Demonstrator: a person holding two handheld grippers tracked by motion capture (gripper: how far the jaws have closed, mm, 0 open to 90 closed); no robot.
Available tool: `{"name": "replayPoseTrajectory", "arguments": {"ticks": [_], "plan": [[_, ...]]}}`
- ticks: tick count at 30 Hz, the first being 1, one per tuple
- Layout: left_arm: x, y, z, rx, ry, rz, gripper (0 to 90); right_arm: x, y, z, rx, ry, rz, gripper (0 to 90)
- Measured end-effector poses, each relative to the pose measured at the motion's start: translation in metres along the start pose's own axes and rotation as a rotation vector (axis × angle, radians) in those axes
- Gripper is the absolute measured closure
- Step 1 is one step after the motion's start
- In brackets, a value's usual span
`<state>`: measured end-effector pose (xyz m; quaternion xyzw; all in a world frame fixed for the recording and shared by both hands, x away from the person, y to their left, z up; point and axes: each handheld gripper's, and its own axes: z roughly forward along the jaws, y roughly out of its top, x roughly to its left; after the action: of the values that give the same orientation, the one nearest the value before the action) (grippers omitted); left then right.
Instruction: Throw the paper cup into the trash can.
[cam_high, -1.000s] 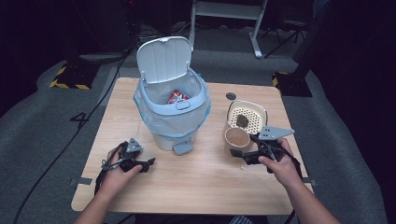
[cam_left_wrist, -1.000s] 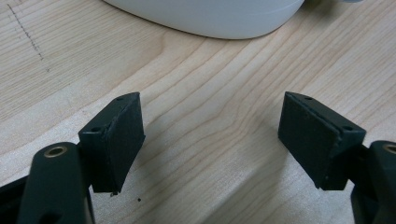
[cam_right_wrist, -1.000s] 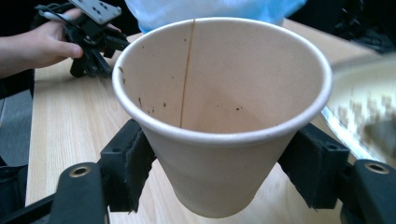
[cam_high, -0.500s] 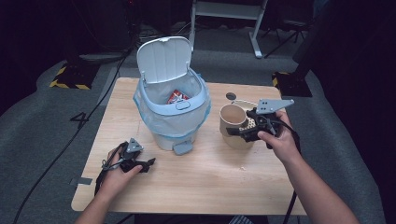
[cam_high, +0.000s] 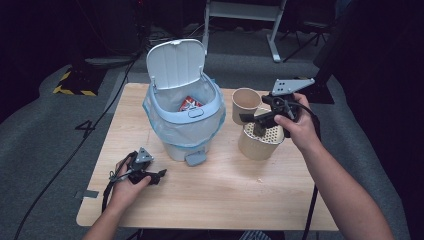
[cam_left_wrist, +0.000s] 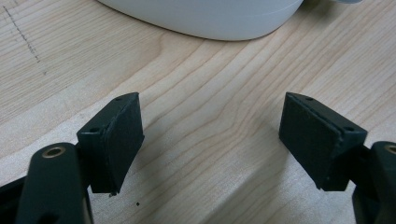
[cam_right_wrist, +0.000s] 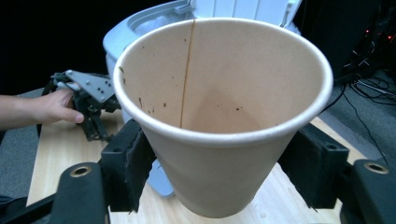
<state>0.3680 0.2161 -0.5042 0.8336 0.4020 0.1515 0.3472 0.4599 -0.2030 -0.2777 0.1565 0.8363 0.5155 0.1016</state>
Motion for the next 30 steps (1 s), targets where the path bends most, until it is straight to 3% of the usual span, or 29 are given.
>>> {"name": "replayPoseTrajectory", "arguments": {"ticks": [8, 15, 22, 30], "plan": [[0.0, 0.0, 0.0, 0.0, 0.001, 0.001, 22.1, -0.016, 0.025, 0.006, -0.029, -0.013, 0.004, 30.1], [0.0, 0.0, 0.0, 0.0, 0.001, 0.002, 22.0, -0.023, 0.041, 0.022, -0.091, -0.061, 0.039, 29.8], [0.0, 0.0, 0.0, 0.001, 0.0, 0.001, 22.0, -0.027, 0.056, 0.041, -0.09, -0.072, 0.037, 29.8], [0.001, 0.001, 0.0, 0.004, -0.001, 0.005, 22.0, -0.025, 0.07, 0.064, -0.087, -0.048, 0.031, 29.8]]}}
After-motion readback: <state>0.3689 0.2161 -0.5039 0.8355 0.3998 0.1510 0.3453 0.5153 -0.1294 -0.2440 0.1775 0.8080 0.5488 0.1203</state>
